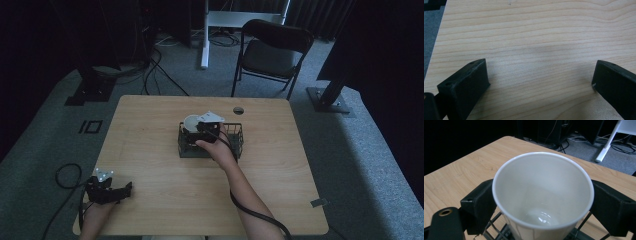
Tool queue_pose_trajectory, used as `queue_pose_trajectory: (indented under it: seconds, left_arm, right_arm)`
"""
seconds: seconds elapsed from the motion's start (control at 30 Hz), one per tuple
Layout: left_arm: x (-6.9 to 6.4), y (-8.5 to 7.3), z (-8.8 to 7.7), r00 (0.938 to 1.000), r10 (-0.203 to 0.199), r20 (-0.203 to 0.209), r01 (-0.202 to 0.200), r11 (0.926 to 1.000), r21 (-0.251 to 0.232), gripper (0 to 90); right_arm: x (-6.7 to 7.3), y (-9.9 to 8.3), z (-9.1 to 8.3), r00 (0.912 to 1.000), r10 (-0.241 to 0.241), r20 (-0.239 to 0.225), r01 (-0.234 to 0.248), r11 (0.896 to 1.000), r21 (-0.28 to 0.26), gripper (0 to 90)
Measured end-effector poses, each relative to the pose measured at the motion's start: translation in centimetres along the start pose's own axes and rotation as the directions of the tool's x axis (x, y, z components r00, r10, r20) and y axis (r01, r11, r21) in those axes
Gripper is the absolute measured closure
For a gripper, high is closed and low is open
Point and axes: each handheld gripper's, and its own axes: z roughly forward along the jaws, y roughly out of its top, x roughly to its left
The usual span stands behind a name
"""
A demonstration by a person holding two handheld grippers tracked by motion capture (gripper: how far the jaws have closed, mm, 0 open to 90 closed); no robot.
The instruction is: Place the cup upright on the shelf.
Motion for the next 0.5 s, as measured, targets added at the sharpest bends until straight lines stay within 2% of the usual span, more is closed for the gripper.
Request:
queue_pose_trajectory:
  seconds: [0.5]
  left_arm:
    - [0.0,0.0,0.0,1.0,0.0,0.0,0.0,1.0,0.0,0.9]
  right_arm:
    - [-0.3,-1.3,-1.3,0.9996,0.008,-0.027,-0.008,1.0,-0.001,12.4]
